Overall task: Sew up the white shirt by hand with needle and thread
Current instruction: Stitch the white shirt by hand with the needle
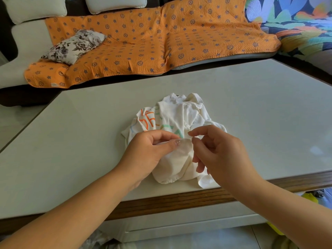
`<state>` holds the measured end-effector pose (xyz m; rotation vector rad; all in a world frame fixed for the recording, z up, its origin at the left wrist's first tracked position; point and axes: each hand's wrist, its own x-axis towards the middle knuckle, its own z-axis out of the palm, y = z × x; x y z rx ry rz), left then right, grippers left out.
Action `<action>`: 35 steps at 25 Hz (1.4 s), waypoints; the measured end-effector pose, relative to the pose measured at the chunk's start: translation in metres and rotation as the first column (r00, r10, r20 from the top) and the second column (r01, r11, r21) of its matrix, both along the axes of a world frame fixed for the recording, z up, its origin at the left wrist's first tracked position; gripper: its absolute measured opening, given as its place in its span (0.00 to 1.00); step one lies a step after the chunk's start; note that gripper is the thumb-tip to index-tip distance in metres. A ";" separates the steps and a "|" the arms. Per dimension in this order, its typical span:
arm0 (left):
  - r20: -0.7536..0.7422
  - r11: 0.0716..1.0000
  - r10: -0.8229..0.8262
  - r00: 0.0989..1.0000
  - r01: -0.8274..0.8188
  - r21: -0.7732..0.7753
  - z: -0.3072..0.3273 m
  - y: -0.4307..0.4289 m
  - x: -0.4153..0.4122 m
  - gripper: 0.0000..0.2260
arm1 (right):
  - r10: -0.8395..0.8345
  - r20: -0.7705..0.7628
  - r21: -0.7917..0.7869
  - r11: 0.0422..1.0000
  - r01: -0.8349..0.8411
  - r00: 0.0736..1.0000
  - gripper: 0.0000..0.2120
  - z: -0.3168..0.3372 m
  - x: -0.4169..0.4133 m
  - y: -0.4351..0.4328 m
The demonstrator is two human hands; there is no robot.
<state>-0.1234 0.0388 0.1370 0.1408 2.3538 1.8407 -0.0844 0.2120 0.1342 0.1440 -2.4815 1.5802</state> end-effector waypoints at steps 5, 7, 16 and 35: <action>-0.004 0.999 0.008 1.000 -0.007 0.038 0.000 0.000 0.000 0.02 | 0.025 0.024 0.051 0.998 -0.026 0.999 0.10 0.000 0.007 0.001; -0.005 0.999 0.010 1.000 -0.010 0.045 0.000 0.000 0.000 0.02 | 0.021 0.061 0.060 0.998 -0.024 0.998 0.11 -0.002 0.005 0.000; 0.003 0.998 0.017 1.000 -0.017 0.061 0.001 0.000 0.000 0.02 | 0.022 0.109 0.024 0.999 -0.025 0.994 0.11 -0.004 0.002 -0.002; -0.081 1.000 0.011 0.997 -0.012 -0.012 0.003 0.000 0.003 0.03 | -0.002 0.067 0.076 0.997 -0.003 0.998 0.11 -0.006 0.002 -0.004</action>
